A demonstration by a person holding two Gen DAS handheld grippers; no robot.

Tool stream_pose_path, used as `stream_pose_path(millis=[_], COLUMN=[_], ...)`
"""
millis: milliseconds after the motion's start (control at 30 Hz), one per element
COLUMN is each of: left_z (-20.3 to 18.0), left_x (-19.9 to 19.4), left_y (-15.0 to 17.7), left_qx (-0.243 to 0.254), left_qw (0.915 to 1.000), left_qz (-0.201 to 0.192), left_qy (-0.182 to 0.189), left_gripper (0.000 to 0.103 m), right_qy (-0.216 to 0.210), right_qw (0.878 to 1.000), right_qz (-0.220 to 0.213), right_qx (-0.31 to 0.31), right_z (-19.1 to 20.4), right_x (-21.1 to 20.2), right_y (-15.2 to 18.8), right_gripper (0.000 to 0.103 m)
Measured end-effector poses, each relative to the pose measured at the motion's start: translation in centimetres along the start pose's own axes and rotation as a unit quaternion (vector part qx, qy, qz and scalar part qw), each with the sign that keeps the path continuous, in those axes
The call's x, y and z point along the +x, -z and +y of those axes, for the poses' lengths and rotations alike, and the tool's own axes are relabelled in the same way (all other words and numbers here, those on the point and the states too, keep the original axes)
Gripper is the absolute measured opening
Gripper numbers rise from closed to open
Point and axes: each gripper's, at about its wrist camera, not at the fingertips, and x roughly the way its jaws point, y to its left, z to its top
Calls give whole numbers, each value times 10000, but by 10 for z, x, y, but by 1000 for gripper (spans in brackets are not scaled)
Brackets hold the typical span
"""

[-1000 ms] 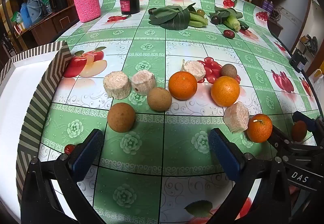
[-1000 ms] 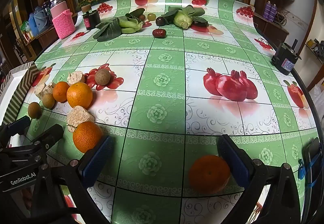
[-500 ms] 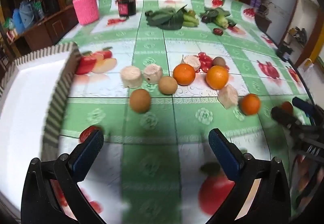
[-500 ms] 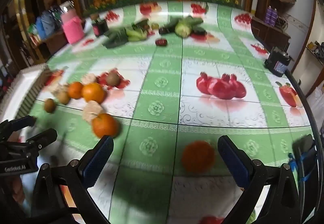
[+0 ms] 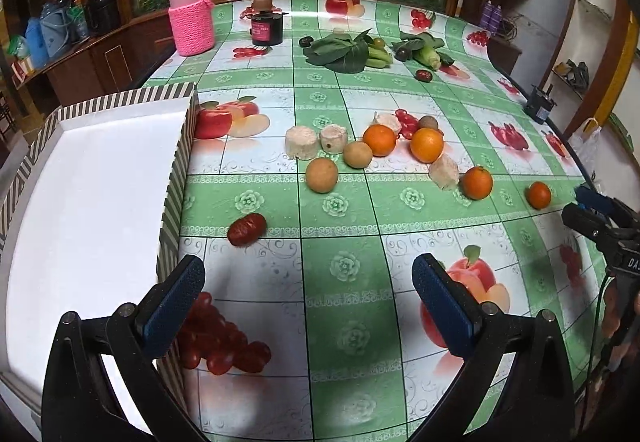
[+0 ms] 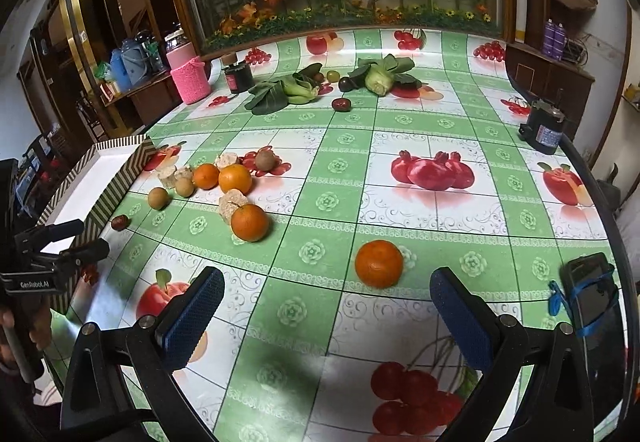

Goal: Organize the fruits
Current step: 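Grasp an orange with the right tool while the left tool reaches toward a brown kiwi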

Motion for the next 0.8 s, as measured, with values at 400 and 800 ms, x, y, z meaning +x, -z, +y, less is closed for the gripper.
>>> stream_pose_path(millis=[400, 800], left_z=[-31, -11], left_x=[-1, 8], left_y=[-8, -16], left_qx=[334, 160], left_qw=[9991, 9998], left_qz=[-109, -24], left_qy=[256, 72], left_gripper=[103, 103], right_qy=[230, 224], right_qw=[9989, 9965], right_qz=[265, 657], right_qx=[-313, -455], right_z=[-15, -26], right_x=[11, 45], right_y=[-4, -9], right_gripper=[90, 50])
